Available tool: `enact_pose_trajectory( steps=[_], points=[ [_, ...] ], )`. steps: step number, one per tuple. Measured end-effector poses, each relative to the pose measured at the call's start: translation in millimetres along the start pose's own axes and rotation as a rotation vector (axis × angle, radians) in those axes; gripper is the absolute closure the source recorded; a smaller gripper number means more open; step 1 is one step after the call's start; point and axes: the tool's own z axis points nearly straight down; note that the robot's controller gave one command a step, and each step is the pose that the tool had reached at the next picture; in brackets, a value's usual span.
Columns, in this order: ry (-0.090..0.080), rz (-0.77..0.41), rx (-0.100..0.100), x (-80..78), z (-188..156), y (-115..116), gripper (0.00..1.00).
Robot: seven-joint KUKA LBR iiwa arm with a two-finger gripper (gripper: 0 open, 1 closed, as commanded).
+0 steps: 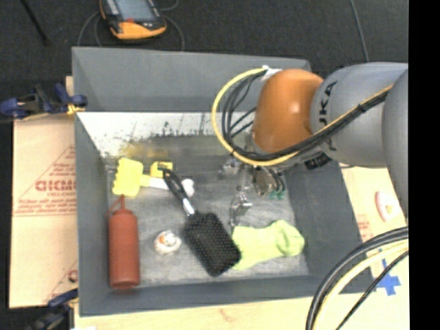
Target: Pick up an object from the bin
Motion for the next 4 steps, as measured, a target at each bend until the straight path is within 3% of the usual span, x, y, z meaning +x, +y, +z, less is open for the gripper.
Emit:
enact_pose_trajectory(
  steps=[1,2,3,4],
  points=[
    [0.006,0.01,-0.001,5.8,13.0,11.9,0.0],
    [0.008,-0.136,0.001,-3.9,-10.7,14.3,0.0],
    [-0.029,-0.217,0.001,60.8,45.9,66.7,1.0],
    [-0.029,-0.218,0.001,60.7,45.9,66.7,1.0]
  ],
)
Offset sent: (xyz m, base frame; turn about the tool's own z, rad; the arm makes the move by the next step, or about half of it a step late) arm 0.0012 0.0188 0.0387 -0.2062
